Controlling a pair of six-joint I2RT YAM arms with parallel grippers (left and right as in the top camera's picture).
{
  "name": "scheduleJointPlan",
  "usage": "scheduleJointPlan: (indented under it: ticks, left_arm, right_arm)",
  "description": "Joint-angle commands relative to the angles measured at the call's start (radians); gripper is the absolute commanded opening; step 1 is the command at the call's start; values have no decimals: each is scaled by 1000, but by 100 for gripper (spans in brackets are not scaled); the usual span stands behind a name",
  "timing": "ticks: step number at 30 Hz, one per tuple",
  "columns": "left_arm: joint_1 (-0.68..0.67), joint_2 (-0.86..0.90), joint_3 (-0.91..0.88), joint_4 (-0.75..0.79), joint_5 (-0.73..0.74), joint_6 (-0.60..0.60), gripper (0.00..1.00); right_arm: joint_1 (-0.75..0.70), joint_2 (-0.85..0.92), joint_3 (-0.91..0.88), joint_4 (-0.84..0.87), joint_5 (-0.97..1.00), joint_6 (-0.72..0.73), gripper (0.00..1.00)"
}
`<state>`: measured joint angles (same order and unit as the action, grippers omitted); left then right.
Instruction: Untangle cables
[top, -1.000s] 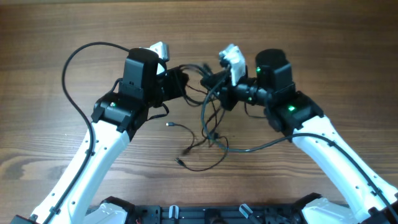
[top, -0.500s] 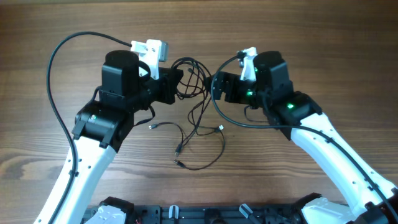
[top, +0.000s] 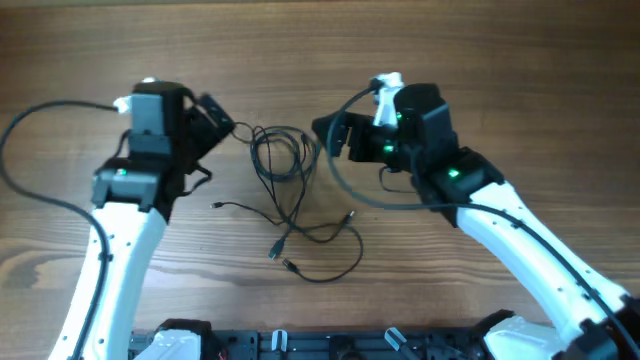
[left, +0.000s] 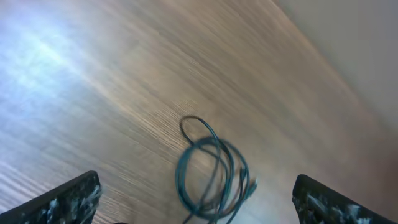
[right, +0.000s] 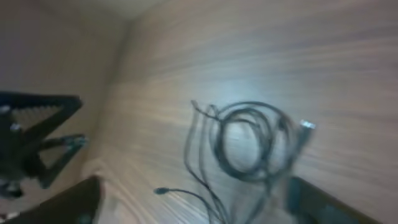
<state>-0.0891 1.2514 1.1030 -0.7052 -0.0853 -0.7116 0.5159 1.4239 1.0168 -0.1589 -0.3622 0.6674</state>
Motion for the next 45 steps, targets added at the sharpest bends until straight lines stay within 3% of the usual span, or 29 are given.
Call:
scheduleJointPlan:
  ticks: [1,3,6,9,14,16,18,22,27,28,30,31,33,34,38,40,43,45]
  left_arm:
    - [115,-1,8,-34,99,-108,98]
    - [192,-1,8,-66,161,-103,96]
    - [217,0,8,-101,246,-28,99]
    - [177,22,8,-134,246,-29,100]
    - [84,149,8,-111,246,-60,100]
    - [66,187,8,-106,247,-66,99]
    - [50,211,8,-104,267,-93,98]
    - [-23,259,8,-80,283,-93,75]
    - [-51,373,8,32,284,-131,78]
    - [-52,393,8,57,294,-131,75]
    - [-63,444,8,94,328,-152,31]
    - [-73,462,8,98,328,-174,18]
    - [-94,500,8,104,327,-183,4]
    - [-97,512,8,104,323,-183,4]
    - [-92,528,8,44,185,-183,4]
    - [-91,528,8,35,151,-182,4]
    - [-92,529,8,35,130,-182,4]
    - [-92,529,6,34,90,-182,4]
  right_arm:
    - [86,163,5,135,-33,-5,74]
    - [119,314,5,262,-42,103,64]
    - [126,493,5,483,-145,184,59]
    - [128,591,5,555,-140,208,49]
    - [165,606,5,550,-115,194,45]
    - [193,606,5,499,-14,198,29]
    - [206,606,5,486,25,197,4]
    - [191,605,5,487,-70,185,5]
    - [191,605,5,484,-113,185,4]
    - [191,605,5,483,-123,184,5]
    - [191,605,5,483,-161,184,4]
    - [189,605,5,482,-181,179,4]
    - [167,601,5,455,-217,162,4]
    - [148,591,5,415,-216,158,5]
    - [-37,371,5,4,-93,-95,5]
    - [-160,174,5,-154,-76,-239,5]
    - [-311,-115,5,-239,-79,-275,5]
    - [-391,-309,5,-196,-78,-275,5]
